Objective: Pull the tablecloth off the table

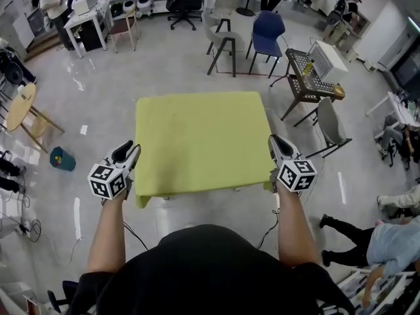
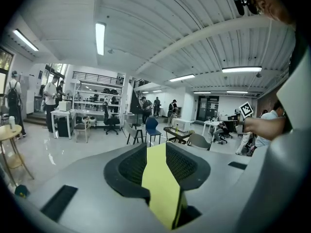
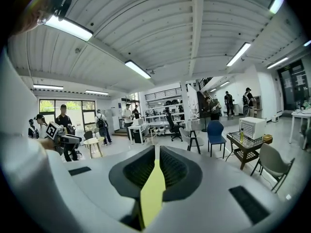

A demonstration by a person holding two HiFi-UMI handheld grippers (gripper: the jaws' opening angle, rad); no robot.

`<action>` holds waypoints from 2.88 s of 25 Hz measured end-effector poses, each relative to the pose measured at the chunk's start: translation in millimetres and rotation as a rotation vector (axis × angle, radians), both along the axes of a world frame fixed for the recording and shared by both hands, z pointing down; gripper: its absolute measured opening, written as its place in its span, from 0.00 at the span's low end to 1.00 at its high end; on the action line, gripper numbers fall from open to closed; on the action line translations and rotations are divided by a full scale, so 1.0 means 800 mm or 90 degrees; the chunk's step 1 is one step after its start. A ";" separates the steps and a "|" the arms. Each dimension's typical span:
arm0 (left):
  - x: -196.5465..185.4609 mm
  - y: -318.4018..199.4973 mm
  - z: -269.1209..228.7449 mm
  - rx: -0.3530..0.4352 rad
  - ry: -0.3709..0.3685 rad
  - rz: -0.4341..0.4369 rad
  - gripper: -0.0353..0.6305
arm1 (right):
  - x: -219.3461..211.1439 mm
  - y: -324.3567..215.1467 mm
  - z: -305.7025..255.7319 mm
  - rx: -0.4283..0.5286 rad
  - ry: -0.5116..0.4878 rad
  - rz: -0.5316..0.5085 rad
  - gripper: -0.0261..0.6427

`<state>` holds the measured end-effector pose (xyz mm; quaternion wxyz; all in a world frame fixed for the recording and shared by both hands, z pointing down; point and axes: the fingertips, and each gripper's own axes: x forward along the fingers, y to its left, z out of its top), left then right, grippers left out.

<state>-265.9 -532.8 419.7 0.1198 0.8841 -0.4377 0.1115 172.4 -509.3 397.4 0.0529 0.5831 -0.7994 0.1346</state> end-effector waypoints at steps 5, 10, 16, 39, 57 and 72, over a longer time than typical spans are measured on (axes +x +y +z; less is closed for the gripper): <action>0.003 -0.011 -0.003 0.002 -0.009 0.011 0.26 | 0.018 0.003 0.000 0.003 -0.001 0.022 0.11; 0.019 -0.013 -0.010 0.011 -0.016 0.001 0.26 | 0.048 0.002 0.008 0.003 -0.004 0.025 0.11; 0.048 -0.017 -0.014 0.012 -0.027 -0.027 0.26 | 0.103 -0.014 0.015 -0.003 0.009 0.015 0.11; 0.072 -0.013 0.084 -0.076 -0.063 -0.104 0.32 | 0.232 -0.033 0.146 -0.127 0.051 -0.013 0.12; -0.004 0.005 0.314 -0.267 -0.120 -0.150 0.47 | 0.295 -0.001 0.401 -0.342 0.091 -0.010 0.20; -0.070 0.068 0.487 -0.404 -0.187 -0.148 0.60 | 0.326 0.043 0.552 -0.500 0.109 -0.040 0.34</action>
